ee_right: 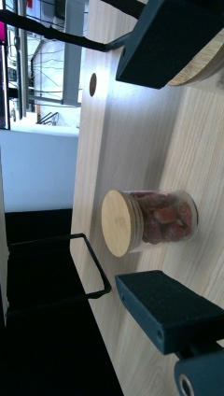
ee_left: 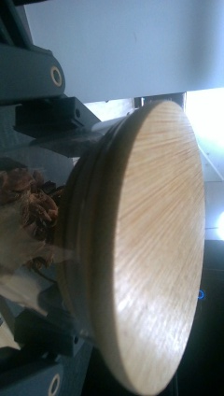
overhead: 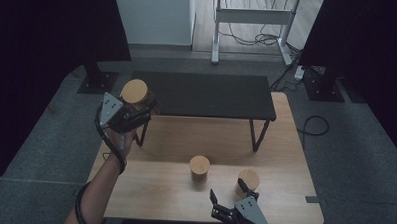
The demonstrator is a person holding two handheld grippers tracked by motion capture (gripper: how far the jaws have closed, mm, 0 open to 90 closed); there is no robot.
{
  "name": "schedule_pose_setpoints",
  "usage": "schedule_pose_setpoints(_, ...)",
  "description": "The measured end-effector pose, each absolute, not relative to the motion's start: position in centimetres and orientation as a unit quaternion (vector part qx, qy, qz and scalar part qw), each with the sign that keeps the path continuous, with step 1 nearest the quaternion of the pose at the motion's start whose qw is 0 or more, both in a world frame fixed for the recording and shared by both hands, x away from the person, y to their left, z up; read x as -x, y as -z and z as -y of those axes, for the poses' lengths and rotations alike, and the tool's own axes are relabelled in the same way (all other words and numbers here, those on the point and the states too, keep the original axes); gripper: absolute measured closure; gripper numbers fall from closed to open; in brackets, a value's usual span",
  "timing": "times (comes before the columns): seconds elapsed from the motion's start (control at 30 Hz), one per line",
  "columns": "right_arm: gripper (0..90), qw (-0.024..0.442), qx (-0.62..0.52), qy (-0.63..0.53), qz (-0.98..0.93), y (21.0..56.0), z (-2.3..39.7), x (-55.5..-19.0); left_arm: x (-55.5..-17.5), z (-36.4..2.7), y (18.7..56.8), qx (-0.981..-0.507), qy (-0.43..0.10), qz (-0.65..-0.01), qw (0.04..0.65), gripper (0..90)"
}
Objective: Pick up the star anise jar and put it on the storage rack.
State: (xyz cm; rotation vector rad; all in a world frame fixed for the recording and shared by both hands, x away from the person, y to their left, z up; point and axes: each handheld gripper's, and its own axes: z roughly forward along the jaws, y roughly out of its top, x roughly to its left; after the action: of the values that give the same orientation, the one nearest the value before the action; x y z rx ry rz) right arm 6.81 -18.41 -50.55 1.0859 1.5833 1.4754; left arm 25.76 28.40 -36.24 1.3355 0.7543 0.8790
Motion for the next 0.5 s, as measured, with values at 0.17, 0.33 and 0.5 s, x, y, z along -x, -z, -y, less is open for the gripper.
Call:
schedule_pose_setpoints(0.17,3.7,0.353,-0.424,-0.569,-0.610,50.5,18.5,-6.9,-26.7,-28.2,36.0,-0.584,-0.385,-0.333,0.632,26.5)
schedule_pose_setpoints(0.33,3.7,0.351,-0.427,-0.569,-0.609,50.5,18.5,-6.9,-27.5,-27.9,35.9,-0.583,-0.386,-0.339,0.629,26.5)
schedule_pose_setpoints(0.5,3.7,0.353,-0.426,-0.570,-0.608,50.6,18.5,-6.9,-28.3,-27.7,35.8,-0.587,-0.387,-0.343,0.624,26.5)
